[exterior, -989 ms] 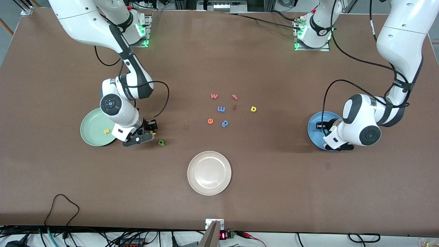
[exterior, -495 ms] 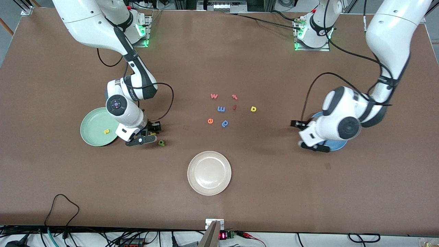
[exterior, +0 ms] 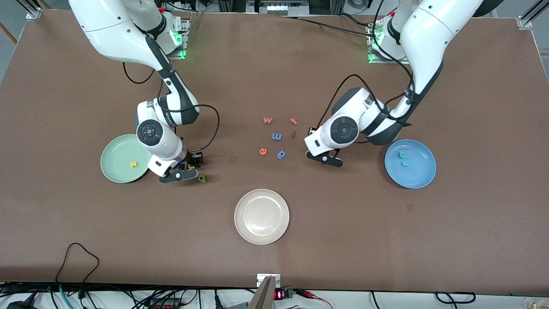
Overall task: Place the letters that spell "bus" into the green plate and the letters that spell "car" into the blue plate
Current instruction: 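Grasp the yellow u with the right gripper while the left gripper grasps the a, then drop the yellow u on the green plate with the right gripper, then drop the a with the left gripper while the right gripper grasps the d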
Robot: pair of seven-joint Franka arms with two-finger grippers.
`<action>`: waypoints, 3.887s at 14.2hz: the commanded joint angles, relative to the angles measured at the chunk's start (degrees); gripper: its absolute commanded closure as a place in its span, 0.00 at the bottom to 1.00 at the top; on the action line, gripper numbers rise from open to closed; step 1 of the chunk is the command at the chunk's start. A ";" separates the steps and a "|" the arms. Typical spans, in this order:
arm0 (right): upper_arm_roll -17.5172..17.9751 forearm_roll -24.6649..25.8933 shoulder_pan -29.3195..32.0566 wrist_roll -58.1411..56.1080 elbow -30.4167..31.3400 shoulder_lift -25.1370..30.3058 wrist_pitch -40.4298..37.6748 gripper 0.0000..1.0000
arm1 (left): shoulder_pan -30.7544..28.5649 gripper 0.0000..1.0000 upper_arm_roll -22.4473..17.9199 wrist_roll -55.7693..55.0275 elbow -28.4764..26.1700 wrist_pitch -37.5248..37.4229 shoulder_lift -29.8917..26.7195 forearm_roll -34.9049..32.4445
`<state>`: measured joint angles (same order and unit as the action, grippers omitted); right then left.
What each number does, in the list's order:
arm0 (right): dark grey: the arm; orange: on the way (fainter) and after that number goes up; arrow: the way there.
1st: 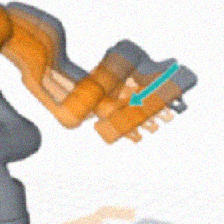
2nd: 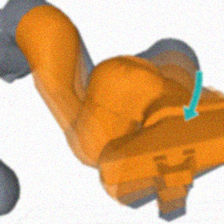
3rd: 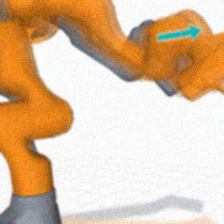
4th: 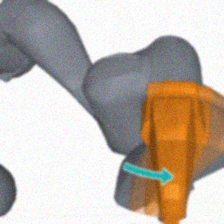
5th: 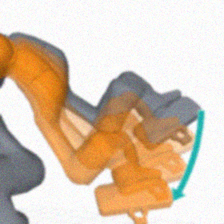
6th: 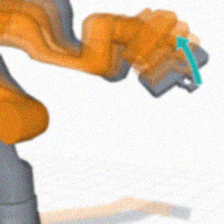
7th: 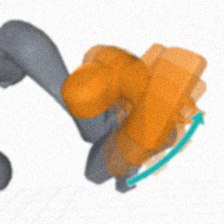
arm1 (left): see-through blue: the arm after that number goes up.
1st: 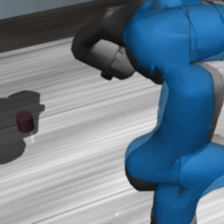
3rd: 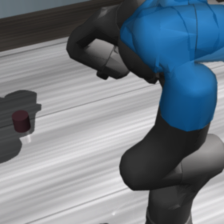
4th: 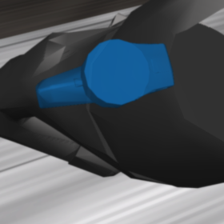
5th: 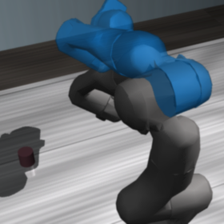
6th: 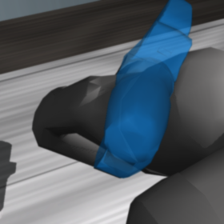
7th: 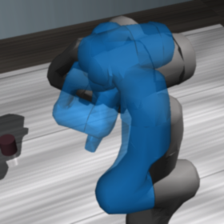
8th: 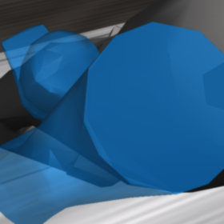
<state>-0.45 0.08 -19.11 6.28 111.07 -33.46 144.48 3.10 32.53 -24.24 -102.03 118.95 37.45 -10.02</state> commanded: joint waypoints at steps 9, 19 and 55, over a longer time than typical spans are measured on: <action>-0.26 -0.17 -0.40 0.39 -0.50 -0.99 -0.34 0.76 | 1.47 0.35 -0.36 -4.23 -8.09 11.22 -0.80 -4.13; -0.43 1.23 6.34 -6.08 -0.77 7.61 -8.93 0.98 | 1.47 0.48 -0.62 -4.32 -9.50 14.73 0.69 -7.73; 0.09 -0.96 -2.25 -7.69 -9.20 -3.27 -1.31 0.40 | -33.86 0.79 -2.20 8.16 -4.58 5.15 0.07 -13.10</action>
<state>0.19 0.11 -20.50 -1.91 103.46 -35.09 142.05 -30.05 29.93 -16.93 -107.45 123.13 35.79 -21.76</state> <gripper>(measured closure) 0.396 0.718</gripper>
